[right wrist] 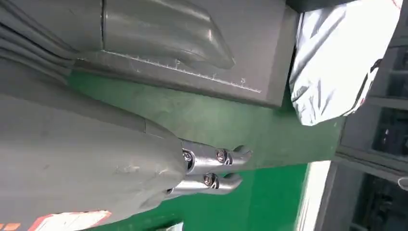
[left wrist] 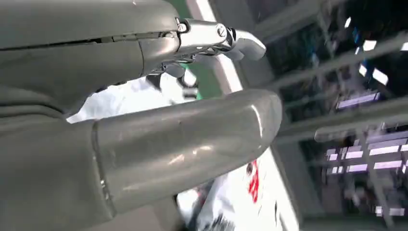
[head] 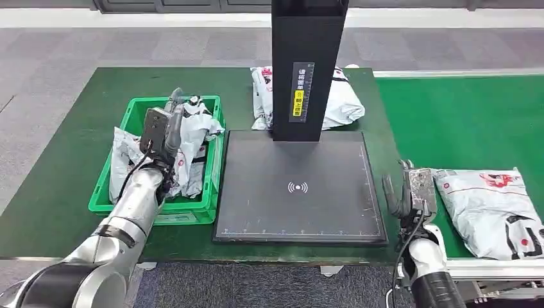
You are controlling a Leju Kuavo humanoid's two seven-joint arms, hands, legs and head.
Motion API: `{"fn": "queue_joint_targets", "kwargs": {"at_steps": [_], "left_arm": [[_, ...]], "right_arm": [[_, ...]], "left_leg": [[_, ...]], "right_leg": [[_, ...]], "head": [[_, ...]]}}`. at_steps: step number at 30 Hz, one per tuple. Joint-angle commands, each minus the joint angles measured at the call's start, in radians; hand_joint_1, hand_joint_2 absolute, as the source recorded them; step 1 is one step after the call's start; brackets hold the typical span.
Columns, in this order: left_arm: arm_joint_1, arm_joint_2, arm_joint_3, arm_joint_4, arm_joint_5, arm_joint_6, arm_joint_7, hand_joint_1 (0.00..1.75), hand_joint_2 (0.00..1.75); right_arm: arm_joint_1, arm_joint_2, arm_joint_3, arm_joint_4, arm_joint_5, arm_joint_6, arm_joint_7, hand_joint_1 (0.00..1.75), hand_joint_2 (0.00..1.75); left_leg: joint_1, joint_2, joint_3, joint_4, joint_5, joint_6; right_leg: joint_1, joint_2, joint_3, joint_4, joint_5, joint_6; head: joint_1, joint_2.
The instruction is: Moved the parcel from conveyor to table for the left to box.
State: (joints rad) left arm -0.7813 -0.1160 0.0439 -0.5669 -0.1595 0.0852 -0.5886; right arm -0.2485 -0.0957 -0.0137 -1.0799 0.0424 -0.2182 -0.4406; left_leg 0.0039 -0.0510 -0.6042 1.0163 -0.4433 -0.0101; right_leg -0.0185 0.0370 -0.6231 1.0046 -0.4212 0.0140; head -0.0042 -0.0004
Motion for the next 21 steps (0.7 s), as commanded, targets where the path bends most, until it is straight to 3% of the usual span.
{"fn": "queue_joint_targets", "kwargs": {"at_steps": [1,2,3,4,6,7,8,9,17,18,21], "left_arm": [[0.0,-0.041,-0.036,-0.017,-0.027,0.174,-0.01,0.0,0.0],[0.0,-0.056,-0.045,-0.012,-0.028,0.183,-0.003,0.0,0.0],[0.001,-0.063,-0.075,-0.006,-0.051,0.215,-0.001,0.0,1.75],[0.005,-0.076,-0.102,-0.004,-0.07,0.24,-0.004,0.0,1.75],[0.011,-0.095,-0.15,-0.006,-0.125,0.333,-0.017,0.0,1.75],[0.009,-0.106,-0.171,-0.001,-0.151,0.376,-0.016,0.0,0.0],[0.004,-0.111,-0.187,0.004,-0.164,0.399,-0.016,0.0,0.0],[-0.005,-0.113,-0.213,0.015,-0.204,0.47,-0.003,0.0,1.75],[-0.011,-0.116,-0.228,0.023,-0.197,0.473,-0.004,0.0,1.75],[0.007,-0.147,-0.258,0.021,-0.167,0.328,0.012,0.0,1.75],[0.023,-0.217,-0.306,0.041,-0.107,0.249,0.034,0.0,1.75]], "right_arm": [[-0.102,0.014,-0.007,0.132,0.029,-0.066,0.015,0.0,0.0],[-0.111,0.008,-0.011,0.154,0.034,-0.072,0.016,0.0,0.0],[-0.121,0.006,-0.018,0.177,0.044,-0.088,0.016,0.0,0.0],[-0.126,0.003,-0.024,0.195,0.06,-0.109,0.024,0.0,1.75],[-0.139,0.005,-0.051,0.217,0.058,-0.128,0.035,0.0,1.75],[-0.142,0.001,-0.059,0.223,0.056,-0.127,0.036,0.0,1.75],[-0.144,-0.002,-0.068,0.23,0.056,-0.125,0.037,0.0,1.75],[-0.143,-0.003,-0.078,0.233,0.059,-0.128,0.035,0.0,1.75],[-0.136,-0.001,-0.09,0.225,0.092,-0.156,0.033,0.0,1.75],[-0.117,-0.023,-0.123,0.221,0.176,-0.282,0.086,0.0,1.75],[-0.105,-0.088,-0.219,0.262,0.239,-0.296,0.111,0.0,1.75]], "left_leg": [[0.0,0.005,0.002,0.0,-0.001,0.0],[0.0,0.004,0.002,0.0,-0.001,0.0],[0.0,0.005,0.003,-0.001,-0.001,0.0],[0.0,0.003,0.002,0.0,0.0,0.0],[0.0,0.001,0.002,-0.001,0.0,0.0],[-0.001,0.0,0.001,0.0,0.0,0.0],[0.0,0.001,0.002,-0.001,0.0,0.0],[0.0,0.0,0.001,0.0,0.0,0.0],[0.0,0.003,0.002,0.0,-0.001,0.0],[-0.001,0.004,0.002,0.0,-0.001,0.0],[-0.001,-0.003,0.003,-0.001,0.0,0.001]], "right_leg": [[0.001,-0.001,0.002,-0.001,0.0,-0.001],[0.001,-0.002,0.002,-0.001,0.0,-0.001],[0.001,-0.002,0.003,-0.001,0.0,-0.001],[0.001,-0.002,0.002,-0.001,0.0,-0.001],[0.001,-0.004,0.003,-0.002,0.0,0.0],[0.0,-0.003,0.002,-0.001,0.0,0.0],[0.001,-0.004,0.003,-0.002,0.0,0.0],[0.0,-0.004,0.002,-0.001,0.0,0.0],[0.001,-0.003,0.002,-0.001,0.0,-0.001],[0.0,-0.002,0.002,-0.001,0.0,-0.001],[0.001,-0.01,0.005,-0.003,-0.001,0.0]], "head": [[0.0,0.0],[0.0,0.0],[0.0,0.0],[0.0,0.0],[0.0,0.0],[0.0,0.0],[0.0,0.0],[0.0,0.0],[0.0,0.0],[0.0,0.0],[0.0,0.0]]}}
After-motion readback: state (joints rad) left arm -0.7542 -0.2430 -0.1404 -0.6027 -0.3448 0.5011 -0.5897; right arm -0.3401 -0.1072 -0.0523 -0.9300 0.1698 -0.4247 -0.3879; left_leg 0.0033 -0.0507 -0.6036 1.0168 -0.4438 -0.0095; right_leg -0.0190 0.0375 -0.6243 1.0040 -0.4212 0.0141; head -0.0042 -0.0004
